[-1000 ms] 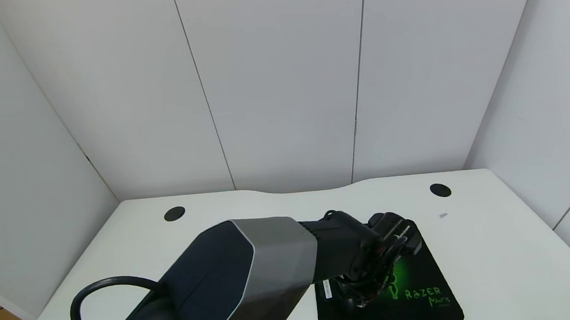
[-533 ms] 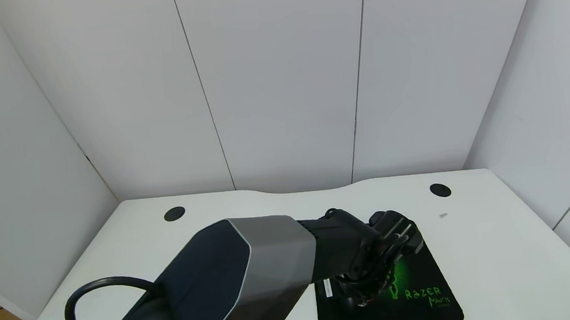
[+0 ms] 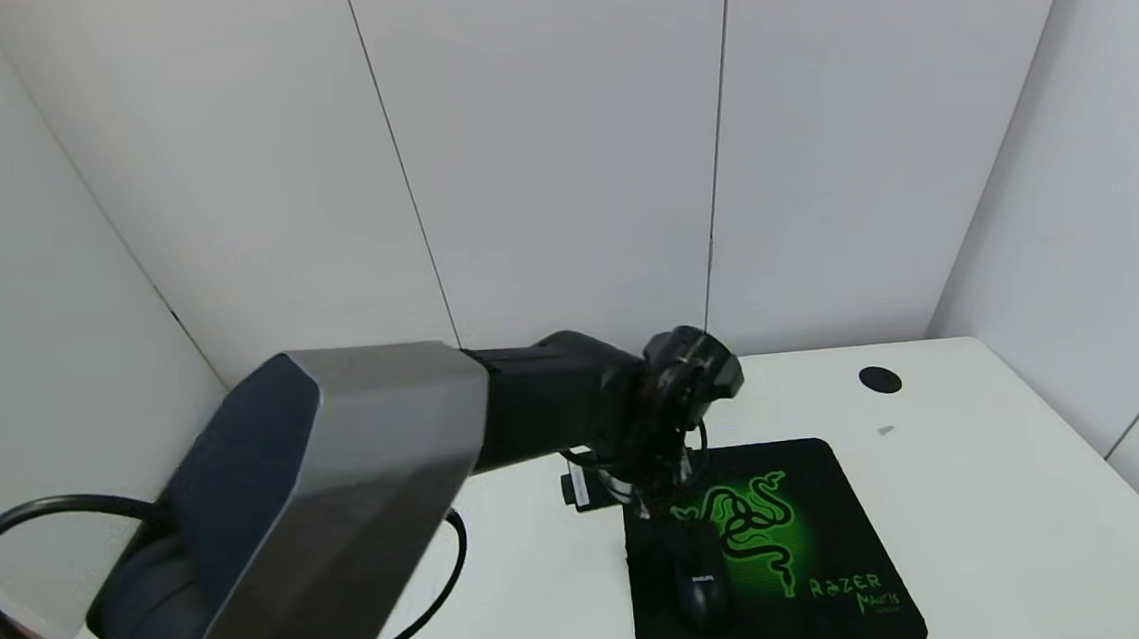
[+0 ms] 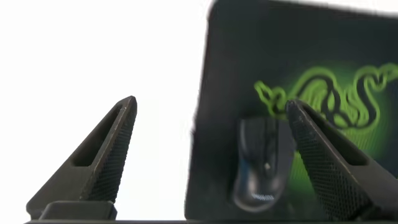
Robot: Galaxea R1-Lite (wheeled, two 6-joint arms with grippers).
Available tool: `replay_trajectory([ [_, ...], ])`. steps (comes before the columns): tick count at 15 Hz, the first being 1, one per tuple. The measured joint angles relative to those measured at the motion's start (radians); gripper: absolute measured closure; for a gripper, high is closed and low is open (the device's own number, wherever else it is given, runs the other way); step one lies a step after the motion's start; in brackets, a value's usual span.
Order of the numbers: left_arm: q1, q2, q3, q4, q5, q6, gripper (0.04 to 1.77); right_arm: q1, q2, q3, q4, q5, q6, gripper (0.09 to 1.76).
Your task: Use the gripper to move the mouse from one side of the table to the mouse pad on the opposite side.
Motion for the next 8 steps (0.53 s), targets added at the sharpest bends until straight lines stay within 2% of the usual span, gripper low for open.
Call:
replay_trajectory([
  [3, 0.130, -0.058, 0.053, -0.093, -0.008, 0.077, 0.11, 0.000, 0.000, 0.000, 0.000, 0.000, 0.000, 0.14],
  [8, 0.352, -0.194, 0.237, -0.277, -0.062, 0.233, 0.11, 0.000, 0.000, 0.000, 0.000, 0.000, 0.000, 0.14],
])
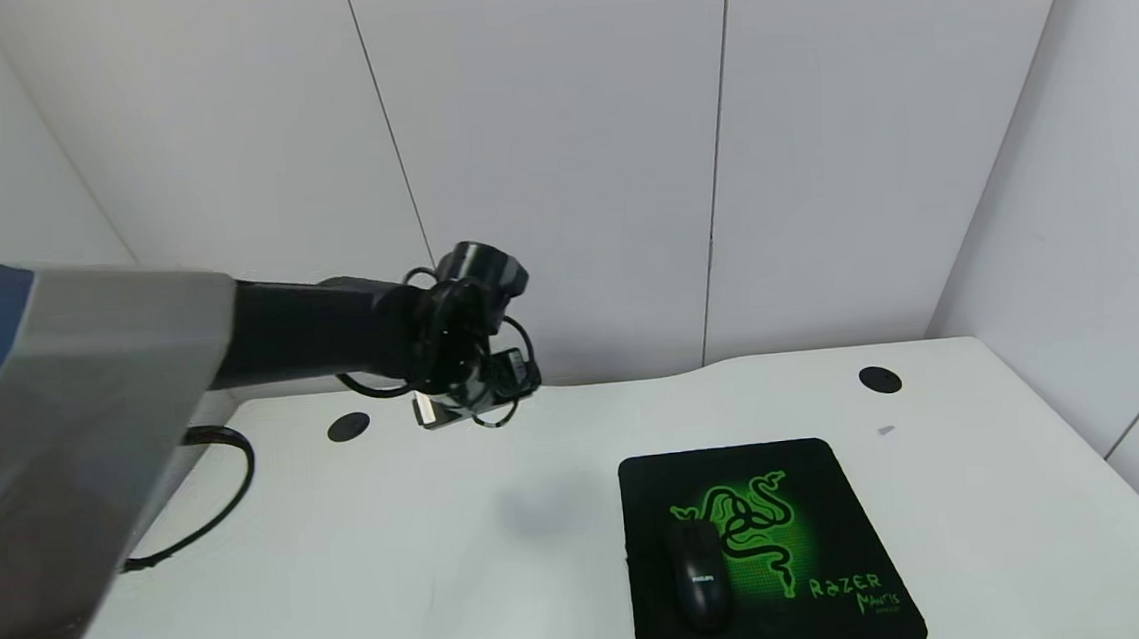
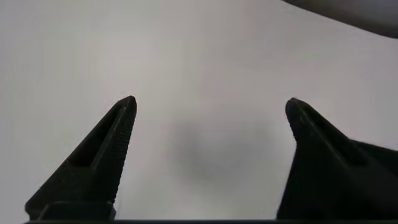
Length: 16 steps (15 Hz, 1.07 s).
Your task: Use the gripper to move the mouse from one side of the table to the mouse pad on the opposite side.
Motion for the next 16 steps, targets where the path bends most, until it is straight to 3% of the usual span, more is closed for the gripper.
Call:
replay_trajectory([
  [3, 0.126, -0.105, 0.150, -0.087, -0.063, 0.098, 0.10, 0.000, 0.000, 0.000, 0.000, -0.001, 0.000, 0.14],
  [7, 0.290, -0.266, 0.393, -0.305, -0.164, 0.289, 0.10, 0.000, 0.000, 0.000, 0.000, 0.000, 0.000, 0.14],
  [9, 0.364, -0.352, 0.497, -0.381, -0.246, 0.370, 0.10, 0.000, 0.000, 0.000, 0.000, 0.000, 0.000, 0.14],
  [13, 0.477, -0.550, 0.660, -0.439, -0.396, 0.489, 0.10, 0.000, 0.000, 0.000, 0.000, 0.000, 0.000, 0.14],
  [16, 0.514, -0.718, 0.765, -0.439, -0.473, 0.553, 0.09, 0.000, 0.000, 0.000, 0.000, 0.000, 0.000, 0.14],
])
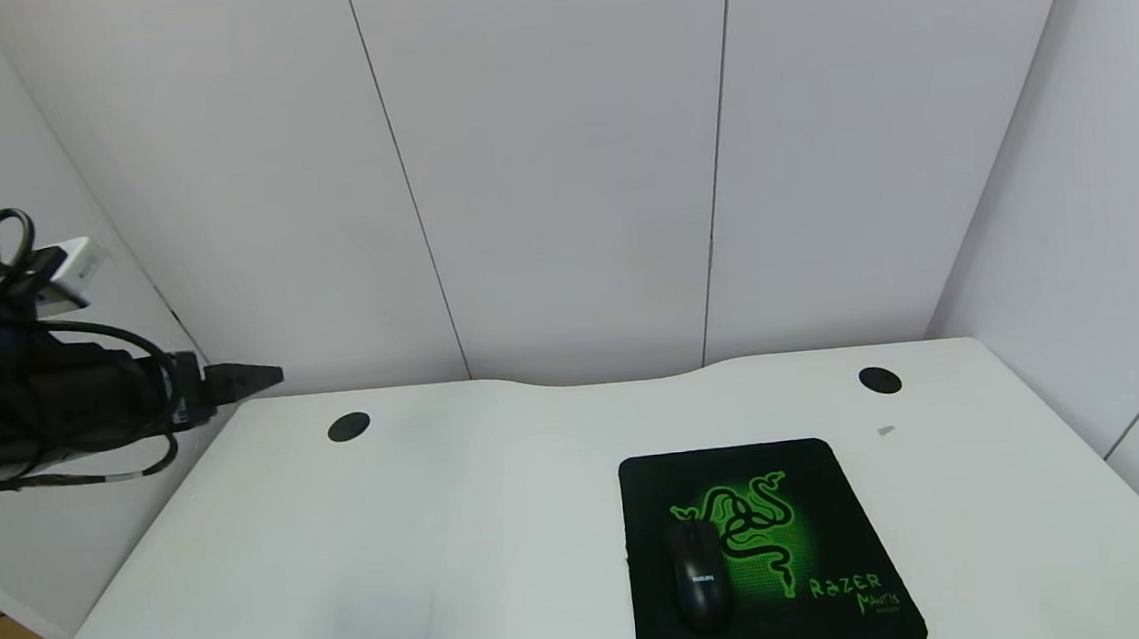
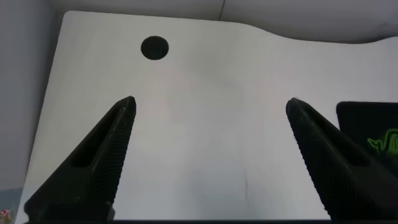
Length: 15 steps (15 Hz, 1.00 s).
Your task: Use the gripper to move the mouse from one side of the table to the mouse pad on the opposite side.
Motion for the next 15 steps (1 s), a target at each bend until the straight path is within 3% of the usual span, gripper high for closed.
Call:
replay_trajectory([
  [7, 0.002, -0.405, 0.201, 0.057, -0.123, 0.051, 0.09, 0.000, 0.000, 0.000, 0.000, 0.000, 0.000, 0.14],
  [15, -0.030, -0.848, 0.359, 0.139, -0.145, 0.074, 0.09, 0.000, 0.000, 0.000, 0.000, -0.001, 0.000, 0.14],
])
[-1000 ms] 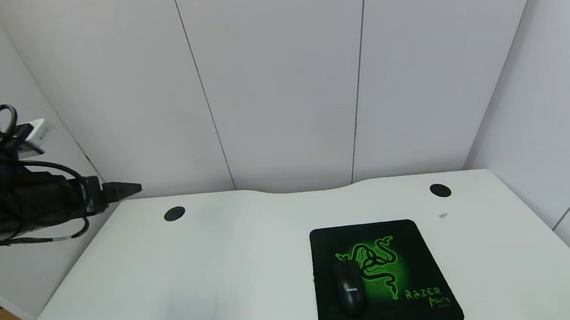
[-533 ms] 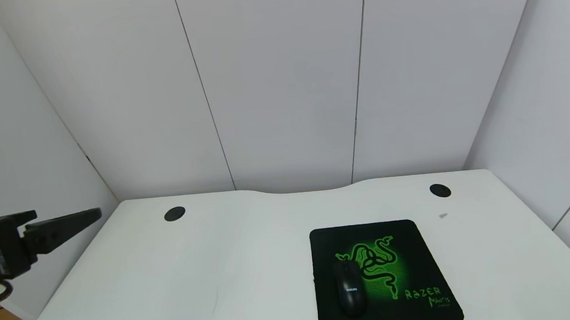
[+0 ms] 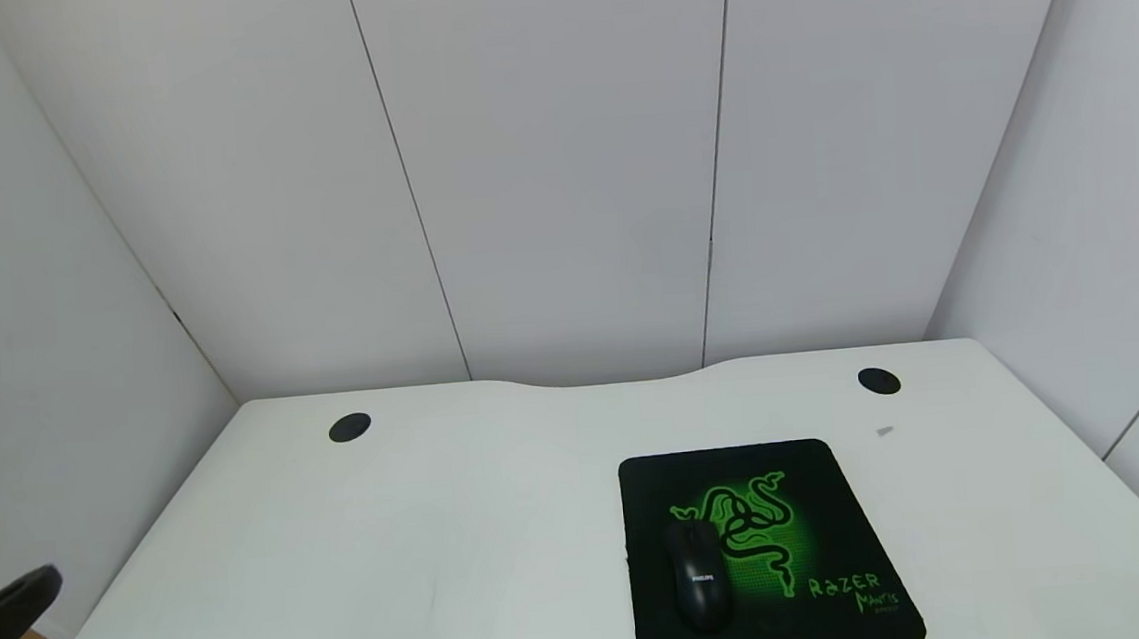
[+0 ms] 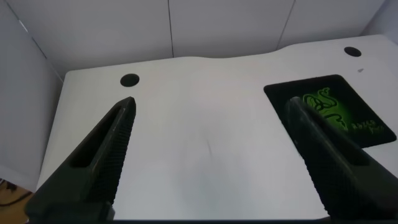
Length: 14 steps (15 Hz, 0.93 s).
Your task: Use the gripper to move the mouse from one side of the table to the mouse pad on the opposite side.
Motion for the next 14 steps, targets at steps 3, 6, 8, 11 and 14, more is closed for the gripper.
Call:
replay_trajectory([
  [3, -0.049, -0.153, 0.025, 0.013, 0.001, 0.000, 0.09, 0.000, 0.000, 0.000, 0.000, 0.000, 0.000, 0.14],
  [6, -0.104, -0.285, 0.034, 0.056, 0.007, -0.003, 0.09, 0.000, 0.000, 0.000, 0.000, 0.000, 0.000, 0.14],
  [8, -0.101, -0.366, 0.035, 0.069, 0.011, -0.003, 0.09, 0.000, 0.000, 0.000, 0.000, 0.000, 0.000, 0.14],
  [11, -0.084, -0.473, 0.037, 0.073, 0.012, 0.002, 0.09, 0.000, 0.000, 0.000, 0.000, 0.001, 0.000, 0.14],
  [14, -0.080, -0.564, 0.036, 0.064, 0.015, 0.003, 0.09, 0.000, 0.000, 0.000, 0.000, 0.000, 0.000, 0.14],
])
